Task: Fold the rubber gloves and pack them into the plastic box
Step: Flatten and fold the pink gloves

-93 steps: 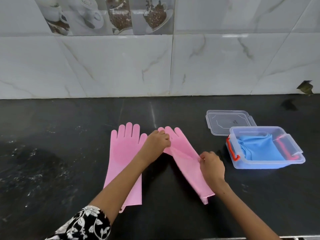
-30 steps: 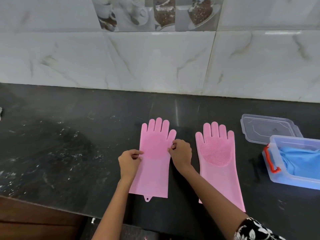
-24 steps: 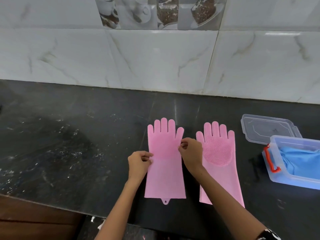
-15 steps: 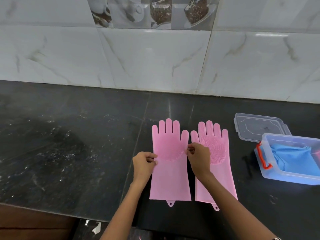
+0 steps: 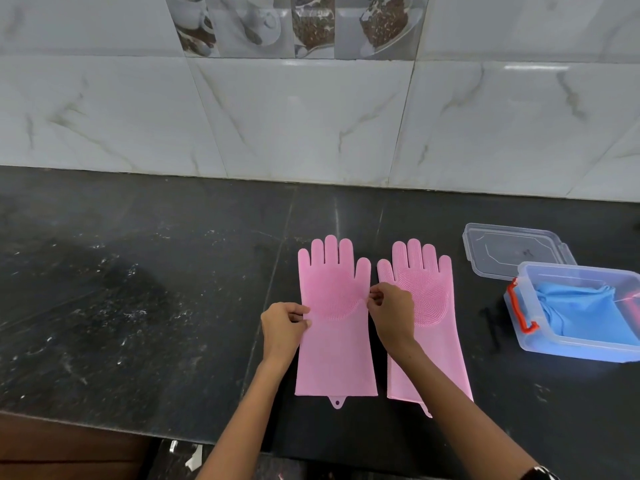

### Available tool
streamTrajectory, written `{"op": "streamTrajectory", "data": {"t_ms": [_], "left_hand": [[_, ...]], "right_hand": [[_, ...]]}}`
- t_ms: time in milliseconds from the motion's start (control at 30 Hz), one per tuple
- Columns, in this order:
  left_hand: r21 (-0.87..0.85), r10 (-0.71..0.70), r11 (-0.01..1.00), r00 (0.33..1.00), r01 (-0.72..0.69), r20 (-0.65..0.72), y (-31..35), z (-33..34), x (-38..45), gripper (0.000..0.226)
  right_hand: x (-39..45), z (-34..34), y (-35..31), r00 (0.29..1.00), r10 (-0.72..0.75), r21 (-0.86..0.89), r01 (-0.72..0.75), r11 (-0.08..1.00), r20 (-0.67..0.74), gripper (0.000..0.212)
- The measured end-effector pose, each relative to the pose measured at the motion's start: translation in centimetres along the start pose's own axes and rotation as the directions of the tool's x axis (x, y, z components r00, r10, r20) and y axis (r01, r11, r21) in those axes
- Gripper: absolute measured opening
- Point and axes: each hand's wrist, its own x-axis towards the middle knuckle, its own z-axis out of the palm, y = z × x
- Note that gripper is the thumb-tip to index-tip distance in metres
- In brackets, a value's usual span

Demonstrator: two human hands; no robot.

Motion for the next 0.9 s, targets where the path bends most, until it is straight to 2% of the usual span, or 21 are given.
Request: {"op": "streamTrajectory", "data": {"t_ms": [167,400,533,733,900], "left_hand": [[0.004,-0.002,1.0,1.0,0.002,-0.002,0.2,-0.1,0.0,0.023],[-0.006,0.003,1.0,1.0,-0.003,-0.005,0.4,-0.3,-0.1,0.025],[0.0,0.037,0.999,0.999,-0.037,-0.009,0.6,-0.5,-0.4,0.028],[0.122,0.179,0.978,0.982,-0.17,-0.064,1.2,-0.3,-1.4,0.023],[0.293,0.264,0.93,0.958,-0.223,-0.109,2.9,1.3,-2.9,0.022]], "right_hand": [[-0.7,0.1,0.0,0.999,0.006,0.02,-0.006,1.0,0.041,0.009],[-1.2,-0.1,0.0,0.999,-0.011,0.023,0.01,1.0,0.033,0.008],[-1.0,-1.0,0.4,0.999,-0.031,0.032,0.03,0.999,0.036,0.015],[-0.9,-5.3,4.1,0.999,-0.015,-0.044,0.013,0.999,-0.044,0.021],[1.0,-9.3,8.0,0.993,0.057,-0.123,-0.069,0.99,-0.099,0.027]]}}
